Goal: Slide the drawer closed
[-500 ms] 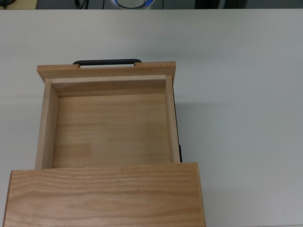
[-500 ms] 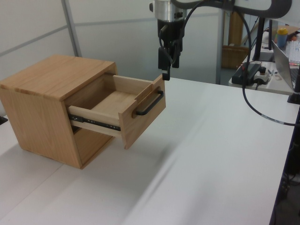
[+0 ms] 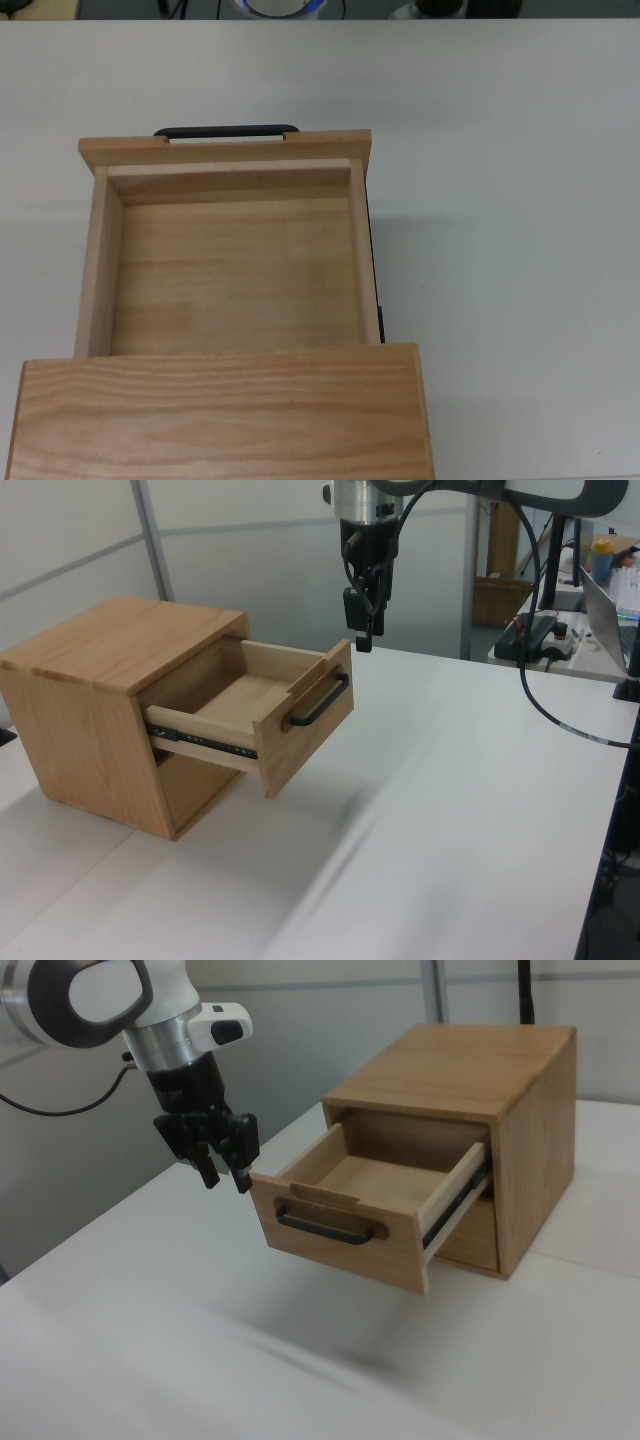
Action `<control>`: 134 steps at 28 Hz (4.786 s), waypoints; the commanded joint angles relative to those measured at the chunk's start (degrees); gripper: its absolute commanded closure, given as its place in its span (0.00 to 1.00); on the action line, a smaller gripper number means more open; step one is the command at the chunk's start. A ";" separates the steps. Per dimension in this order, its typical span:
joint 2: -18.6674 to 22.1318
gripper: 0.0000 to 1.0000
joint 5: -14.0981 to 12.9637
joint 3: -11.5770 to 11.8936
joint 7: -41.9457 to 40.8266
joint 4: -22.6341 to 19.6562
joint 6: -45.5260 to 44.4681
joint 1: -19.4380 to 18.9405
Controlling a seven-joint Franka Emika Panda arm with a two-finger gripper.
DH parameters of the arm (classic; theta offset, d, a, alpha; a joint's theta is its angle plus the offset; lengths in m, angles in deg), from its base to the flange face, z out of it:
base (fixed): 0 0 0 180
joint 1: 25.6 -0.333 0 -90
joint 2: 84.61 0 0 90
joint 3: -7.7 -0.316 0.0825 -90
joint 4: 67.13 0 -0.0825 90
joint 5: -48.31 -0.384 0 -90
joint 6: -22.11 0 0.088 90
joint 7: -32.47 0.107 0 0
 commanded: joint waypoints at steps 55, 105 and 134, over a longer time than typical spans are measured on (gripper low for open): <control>-14.92 1.00 -1.94 0.33 0.60 -2.11 18.20 -0.50; -33.29 1.00 0.61 0.33 -0.36 -1.76 81.14 -3.04; -10.27 1.00 -0.45 0.95 1.92 -1.85 23.06 -2.78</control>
